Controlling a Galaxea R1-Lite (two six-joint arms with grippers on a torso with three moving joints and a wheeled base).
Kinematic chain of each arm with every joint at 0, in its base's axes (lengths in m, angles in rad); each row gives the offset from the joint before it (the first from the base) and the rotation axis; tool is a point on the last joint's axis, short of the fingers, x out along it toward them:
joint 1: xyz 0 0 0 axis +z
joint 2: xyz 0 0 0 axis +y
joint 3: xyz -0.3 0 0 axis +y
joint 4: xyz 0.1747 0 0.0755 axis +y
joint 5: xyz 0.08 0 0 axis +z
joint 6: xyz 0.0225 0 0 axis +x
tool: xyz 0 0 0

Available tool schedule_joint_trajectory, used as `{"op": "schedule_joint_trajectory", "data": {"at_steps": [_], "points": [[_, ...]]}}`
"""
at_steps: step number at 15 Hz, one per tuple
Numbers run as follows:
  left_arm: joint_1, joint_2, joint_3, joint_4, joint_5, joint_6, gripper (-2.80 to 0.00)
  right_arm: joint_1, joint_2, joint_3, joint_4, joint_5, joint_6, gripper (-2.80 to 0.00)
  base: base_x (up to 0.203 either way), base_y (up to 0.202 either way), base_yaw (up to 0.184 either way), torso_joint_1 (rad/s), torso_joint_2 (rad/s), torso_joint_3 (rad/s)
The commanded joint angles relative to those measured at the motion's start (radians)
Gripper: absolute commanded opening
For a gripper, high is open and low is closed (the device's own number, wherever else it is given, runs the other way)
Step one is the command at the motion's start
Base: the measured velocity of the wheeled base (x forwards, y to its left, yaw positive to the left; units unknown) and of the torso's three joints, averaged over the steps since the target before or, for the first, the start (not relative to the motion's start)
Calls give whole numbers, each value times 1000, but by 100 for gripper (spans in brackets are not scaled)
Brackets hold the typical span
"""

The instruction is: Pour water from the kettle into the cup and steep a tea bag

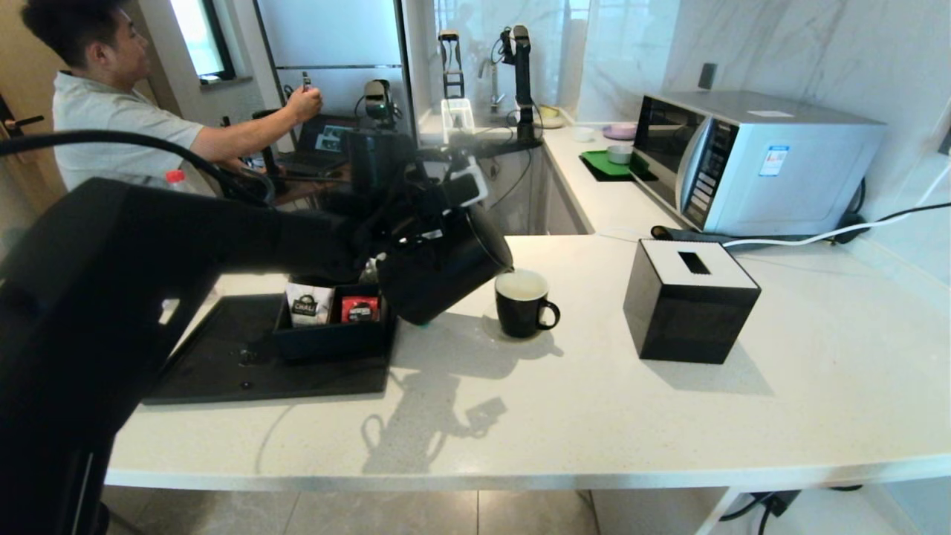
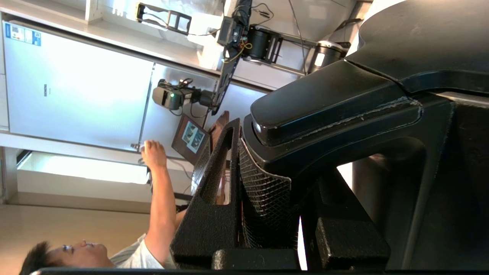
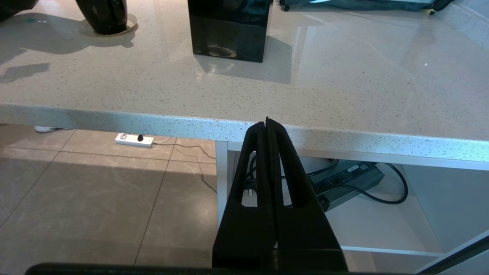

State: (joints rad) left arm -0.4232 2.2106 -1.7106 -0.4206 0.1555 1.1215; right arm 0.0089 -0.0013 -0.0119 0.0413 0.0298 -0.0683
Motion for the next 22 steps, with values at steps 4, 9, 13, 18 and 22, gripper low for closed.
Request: {"op": "schedule_joint_trajectory", "data": {"at_steps": [4,9,13,18,22], "points": [[-5,-2,0,-4,1,6,-280,0,1,0,0,1,-1,-280,0,0,0,0,0,0],[-5,-2,2,-4,-1,6,-280,0,1,0,0,1,-1,-280,0,0,0,0,0,0],[-5,-2,2,-4,-1,6,-280,0,1,0,0,1,-1,-280,0,0,0,0,0,0],[-5,-2,2,-4,-1,6,-280,0,1,27,0,1,-1,-280,0,0,0,0,0,0],[-6,-2,2,-4,-1,7,-280,0,1,1,0,1,-1,-280,0,0,0,0,0,0]]}}
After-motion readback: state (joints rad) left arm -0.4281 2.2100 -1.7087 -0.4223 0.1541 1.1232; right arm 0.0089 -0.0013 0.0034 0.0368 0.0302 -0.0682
